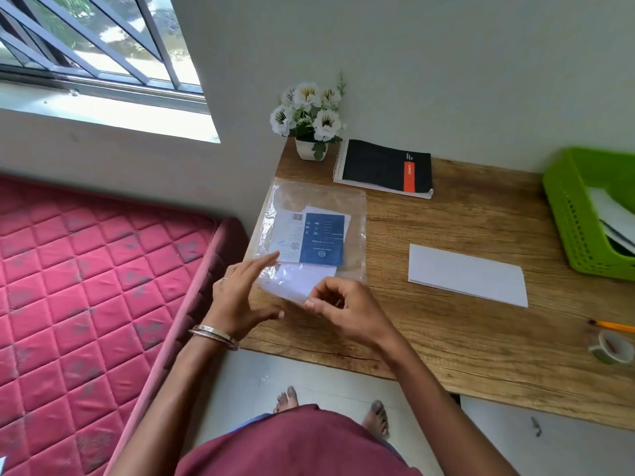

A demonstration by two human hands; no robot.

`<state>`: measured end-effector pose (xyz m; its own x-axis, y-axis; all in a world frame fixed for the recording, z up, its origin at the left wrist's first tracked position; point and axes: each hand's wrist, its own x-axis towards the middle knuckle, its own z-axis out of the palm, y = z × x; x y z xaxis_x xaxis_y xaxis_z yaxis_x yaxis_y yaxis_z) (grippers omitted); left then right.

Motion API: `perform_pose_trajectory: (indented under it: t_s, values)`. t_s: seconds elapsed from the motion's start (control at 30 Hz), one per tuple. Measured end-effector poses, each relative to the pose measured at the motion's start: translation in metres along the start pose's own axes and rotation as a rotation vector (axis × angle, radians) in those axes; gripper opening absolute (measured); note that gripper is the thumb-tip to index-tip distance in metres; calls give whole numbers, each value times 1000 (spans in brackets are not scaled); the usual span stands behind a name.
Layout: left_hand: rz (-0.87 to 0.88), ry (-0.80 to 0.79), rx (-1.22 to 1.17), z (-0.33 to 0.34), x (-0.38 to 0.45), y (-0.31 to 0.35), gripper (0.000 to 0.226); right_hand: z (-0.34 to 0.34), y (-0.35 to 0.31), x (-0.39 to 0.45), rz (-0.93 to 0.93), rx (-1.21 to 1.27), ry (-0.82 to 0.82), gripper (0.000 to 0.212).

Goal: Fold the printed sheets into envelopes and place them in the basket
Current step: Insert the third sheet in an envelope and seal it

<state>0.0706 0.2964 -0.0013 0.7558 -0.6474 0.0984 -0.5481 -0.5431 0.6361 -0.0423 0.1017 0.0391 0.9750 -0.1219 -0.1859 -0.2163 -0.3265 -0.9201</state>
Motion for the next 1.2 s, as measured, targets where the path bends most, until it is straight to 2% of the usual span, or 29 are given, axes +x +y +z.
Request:
perform_pose_trajectory:
  t_s: [0.1,0.2,0.23,0.3,0.4,0.53,0.67,0.77,0.9,1.0,1.1,1.2]
  values:
    - [-39,107,-304,-10,3,9,56,-15,-24,-5,-7,208,-65,8]
    - [-73,194,-577,-19,9,30,15,-30,-42,-5,-35,439,1,13]
    - [-77,224,-642,-23,12,40,11,-35,-46,-4,-48,500,31,17]
    - [-91,291,-789,-30,18,56,12,-47,-49,-2,-59,591,90,26]
    - [-147,417,-982,-43,31,74,10,-62,-47,0,-48,597,180,33]
    - [-227,539,-998,-58,53,101,16,-75,-39,-6,-39,559,235,26]
    - [-171,625,-868,-67,77,128,22,-85,-32,-15,-28,525,294,18]
    - [-181,530,-802,-64,93,143,21,-95,-32,-20,-47,520,340,17]
    - [-357,216,-784,-35,101,165,7,-109,-33,-26,-118,496,417,34]
    - [-443,-37,-842,-4,94,182,10,-122,-29,-31,-197,396,448,49]
    - [-554,-270,-859,20,85,203,9,-133,-20,-38,-188,240,487,41]
    - [-640,-420,-970,35,81,211,18,-144,-6,-45,-149,268,533,25]
